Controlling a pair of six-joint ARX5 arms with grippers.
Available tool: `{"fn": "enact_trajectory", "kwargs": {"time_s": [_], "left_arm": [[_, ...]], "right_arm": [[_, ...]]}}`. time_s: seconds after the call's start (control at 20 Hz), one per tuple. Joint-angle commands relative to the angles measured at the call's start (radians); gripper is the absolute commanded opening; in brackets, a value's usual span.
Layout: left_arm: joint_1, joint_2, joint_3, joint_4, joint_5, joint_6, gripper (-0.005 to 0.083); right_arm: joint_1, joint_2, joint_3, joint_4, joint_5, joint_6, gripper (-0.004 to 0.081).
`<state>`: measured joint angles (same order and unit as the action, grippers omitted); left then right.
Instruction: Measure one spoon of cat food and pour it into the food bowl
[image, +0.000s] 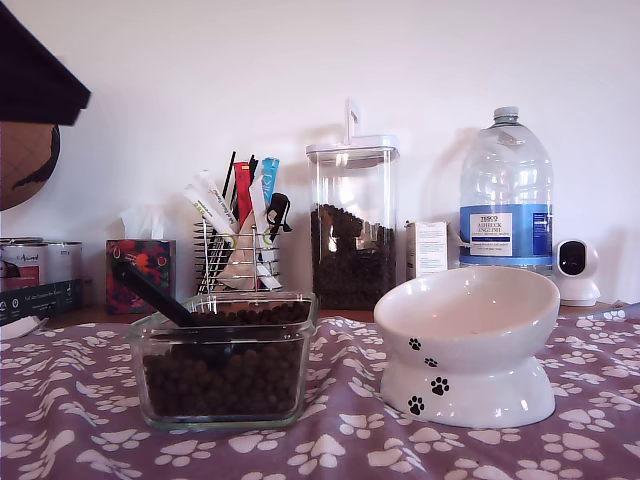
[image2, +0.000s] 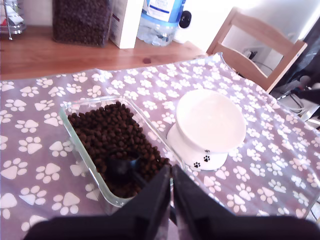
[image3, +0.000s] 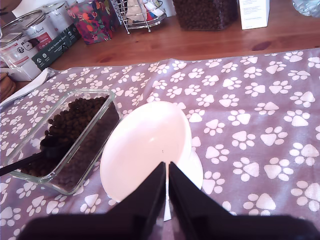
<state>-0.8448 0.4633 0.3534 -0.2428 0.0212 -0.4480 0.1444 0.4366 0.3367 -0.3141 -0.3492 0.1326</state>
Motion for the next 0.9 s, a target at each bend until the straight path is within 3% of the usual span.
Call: {"fn": "enact_trajectory", "kwargs": {"time_s": [0.0, 0.25, 0.4, 0.6, 0.85], "left_arm": [[-0.017, 0.074, -0.025, 0.040, -0.007, -0.034, 0.0463], [-0.023, 0.240, -0.025, 0.122, -0.039, -0.109, 0.0474], [-0.049, 0.295, -0.025, 0.145, -0.130, -0.132, 0.0564], [-0.092, 0.363, -0.025, 0.174, -0.186, -0.173, 0.0570], [-0.186, 0.466, -0.025, 0.230, -0.386, -0.127, 0.0569]], "right_arm": [[0.001, 0.005, 0.006, 0.012, 0.009, 0.000, -0.0012], [0.001, 0.005, 0.006, 0.016, 0.012, 0.000, -0.0012], [0.001, 0.005, 0.006, 0.018, 0.012, 0.000, -0.0012], [0.001, 0.005, 0.006, 0.018, 0.013, 0.000, -0.0012], [0.001, 0.005, 0.006, 0.017, 0.017, 0.000, -0.0012]]}}
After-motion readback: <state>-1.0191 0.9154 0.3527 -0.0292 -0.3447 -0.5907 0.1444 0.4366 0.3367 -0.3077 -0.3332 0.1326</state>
